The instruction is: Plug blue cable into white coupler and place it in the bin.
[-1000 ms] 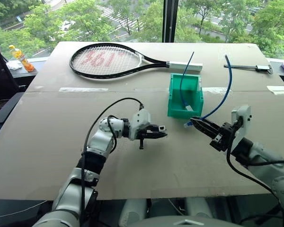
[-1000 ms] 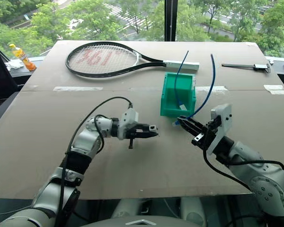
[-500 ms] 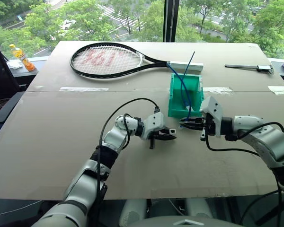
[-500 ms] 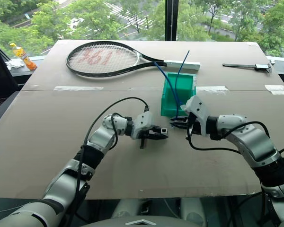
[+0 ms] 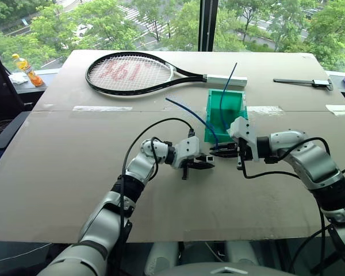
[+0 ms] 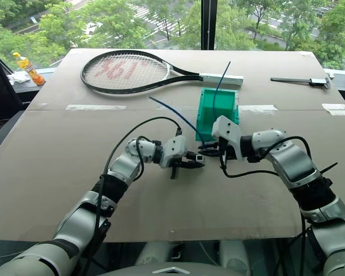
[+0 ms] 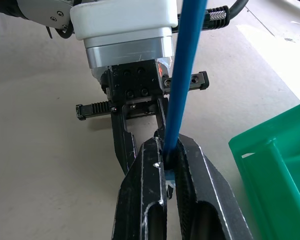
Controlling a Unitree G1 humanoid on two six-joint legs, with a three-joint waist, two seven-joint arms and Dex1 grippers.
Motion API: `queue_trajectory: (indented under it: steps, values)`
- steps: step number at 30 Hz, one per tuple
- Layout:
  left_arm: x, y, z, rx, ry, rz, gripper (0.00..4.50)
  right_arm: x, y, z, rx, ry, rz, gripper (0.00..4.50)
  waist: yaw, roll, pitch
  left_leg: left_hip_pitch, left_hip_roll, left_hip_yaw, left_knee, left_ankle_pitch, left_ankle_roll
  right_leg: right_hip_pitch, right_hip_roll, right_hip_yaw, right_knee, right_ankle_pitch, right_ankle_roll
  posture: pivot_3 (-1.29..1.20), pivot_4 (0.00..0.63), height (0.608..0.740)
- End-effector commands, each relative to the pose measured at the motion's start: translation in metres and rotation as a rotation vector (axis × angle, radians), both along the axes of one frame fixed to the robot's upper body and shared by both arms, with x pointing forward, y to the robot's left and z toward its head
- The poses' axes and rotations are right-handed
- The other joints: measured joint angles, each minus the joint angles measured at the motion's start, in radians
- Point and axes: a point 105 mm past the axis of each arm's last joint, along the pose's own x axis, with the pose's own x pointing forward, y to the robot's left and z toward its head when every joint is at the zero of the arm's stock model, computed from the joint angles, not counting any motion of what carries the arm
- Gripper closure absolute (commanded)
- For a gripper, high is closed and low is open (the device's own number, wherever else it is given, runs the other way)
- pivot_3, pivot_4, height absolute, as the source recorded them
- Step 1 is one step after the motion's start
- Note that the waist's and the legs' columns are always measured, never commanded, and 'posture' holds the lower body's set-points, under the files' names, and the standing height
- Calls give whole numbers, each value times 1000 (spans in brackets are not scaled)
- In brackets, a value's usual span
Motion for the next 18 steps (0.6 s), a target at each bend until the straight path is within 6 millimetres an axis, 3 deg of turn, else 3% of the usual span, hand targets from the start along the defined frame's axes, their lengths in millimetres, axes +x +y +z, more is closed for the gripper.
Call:
queue_trajectory:
  steps: [1, 11, 18]
  values:
    - [3, 3, -7, 32, 8, 28, 4134, 0, 3, 15, 41, -21, 22, 4500, 0, 0, 0, 0, 0, 0, 0, 0, 0, 0, 0, 0, 0, 0, 0, 0, 150, 740]
    - [4, 2, -8, 33, 12, 26, 4134, 1, 1, 32, 88, -20, 9, 4500, 1, 0, 0, 0, 0, 0, 1, 0, 0, 0, -1, 0, 0, 0, -1, 0, 150, 740]
    - [4, 1, -8, 29, 12, 27, 4134, -4, -3, 17, 50, 44, 8, 4500, 1, 0, 0, 0, 0, 0, 1, 0, 0, 0, -1, -1, 0, 1, -1, 0, 150, 740]
